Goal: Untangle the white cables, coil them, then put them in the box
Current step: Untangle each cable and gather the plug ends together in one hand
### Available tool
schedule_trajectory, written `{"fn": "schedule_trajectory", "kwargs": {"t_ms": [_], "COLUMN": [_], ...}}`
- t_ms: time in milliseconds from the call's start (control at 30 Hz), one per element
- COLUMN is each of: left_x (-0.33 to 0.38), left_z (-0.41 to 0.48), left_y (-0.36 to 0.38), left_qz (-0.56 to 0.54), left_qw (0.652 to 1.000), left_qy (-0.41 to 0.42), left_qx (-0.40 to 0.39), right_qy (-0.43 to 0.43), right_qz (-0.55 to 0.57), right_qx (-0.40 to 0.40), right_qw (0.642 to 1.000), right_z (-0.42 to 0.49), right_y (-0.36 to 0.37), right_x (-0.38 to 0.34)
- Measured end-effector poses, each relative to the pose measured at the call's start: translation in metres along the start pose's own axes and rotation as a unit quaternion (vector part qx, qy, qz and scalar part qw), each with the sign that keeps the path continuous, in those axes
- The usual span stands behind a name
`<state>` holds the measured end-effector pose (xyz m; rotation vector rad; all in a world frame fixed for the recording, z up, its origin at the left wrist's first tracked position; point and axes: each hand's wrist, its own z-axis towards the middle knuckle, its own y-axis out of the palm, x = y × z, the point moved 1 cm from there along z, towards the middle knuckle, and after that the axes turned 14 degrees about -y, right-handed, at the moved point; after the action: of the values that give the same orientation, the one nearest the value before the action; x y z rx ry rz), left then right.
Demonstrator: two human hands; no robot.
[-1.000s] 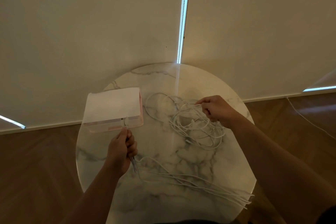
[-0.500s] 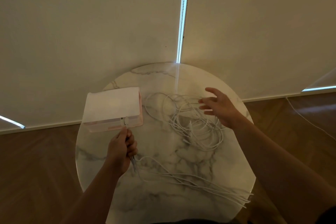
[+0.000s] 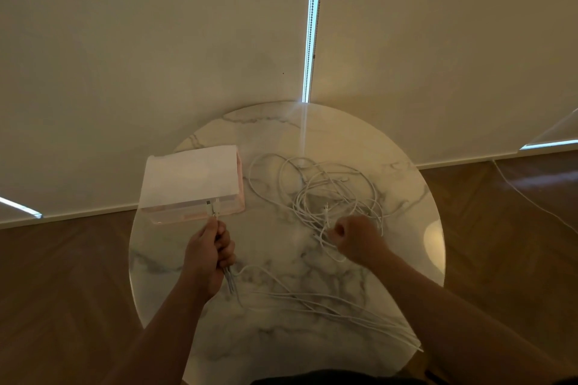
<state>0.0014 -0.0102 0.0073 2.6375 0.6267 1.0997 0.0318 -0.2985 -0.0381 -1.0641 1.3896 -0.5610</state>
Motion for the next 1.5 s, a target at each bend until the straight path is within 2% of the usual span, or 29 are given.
{"fn": "schedule_trajectory", "kwargs": {"t_ms": [67, 167, 300, 433, 500, 800, 1067, 1500], "left_x": [0.0, 0.002, 0.002, 0.001, 0.002, -0.004, -0.012, -0.011], "left_z": [0.0, -0.001, -0.002, -0.003, -0.004, -0.011, -0.01, -0.012], "left_y": [0.001, 0.001, -0.004, -0.001, 0.003, 0.033, 0.041, 0.053], "left_qz": [-0.001, -0.003, 0.0, 0.01, 0.014, 0.021, 0.073, 0.098], "left_qw": [1.0, 1.0, 1.0, 1.0, 1.0, 0.999, 0.997, 0.994], "left_qy": [-0.001, 0.0, 0.002, 0.003, 0.003, 0.003, 0.026, 0.045], "left_qx": [0.0, 0.0, 0.002, 0.008, 0.006, -0.024, 0.006, -0.021], "right_qy": [0.049, 0.126, 0.041, -0.033, -0.066, -0.097, -0.073, -0.074], "right_qz": [0.023, 0.147, 0.182, 0.348, 0.394, 0.438, 0.41, 0.392], "right_qx": [-0.084, -0.07, -0.033, -0.026, -0.02, 0.038, 0.034, 0.018], "right_qw": [0.995, 0.979, 0.982, 0.936, 0.916, 0.893, 0.909, 0.917], "right_z": [-0.009, -0.011, 0.01, 0.019, 0.019, -0.01, -0.028, -0.024], "right_y": [0.03, 0.043, 0.008, -0.051, -0.064, -0.057, -0.023, -0.014], "right_x": [-0.004, -0.008, -0.019, -0.044, -0.051, -0.114, -0.134, -0.133]}}
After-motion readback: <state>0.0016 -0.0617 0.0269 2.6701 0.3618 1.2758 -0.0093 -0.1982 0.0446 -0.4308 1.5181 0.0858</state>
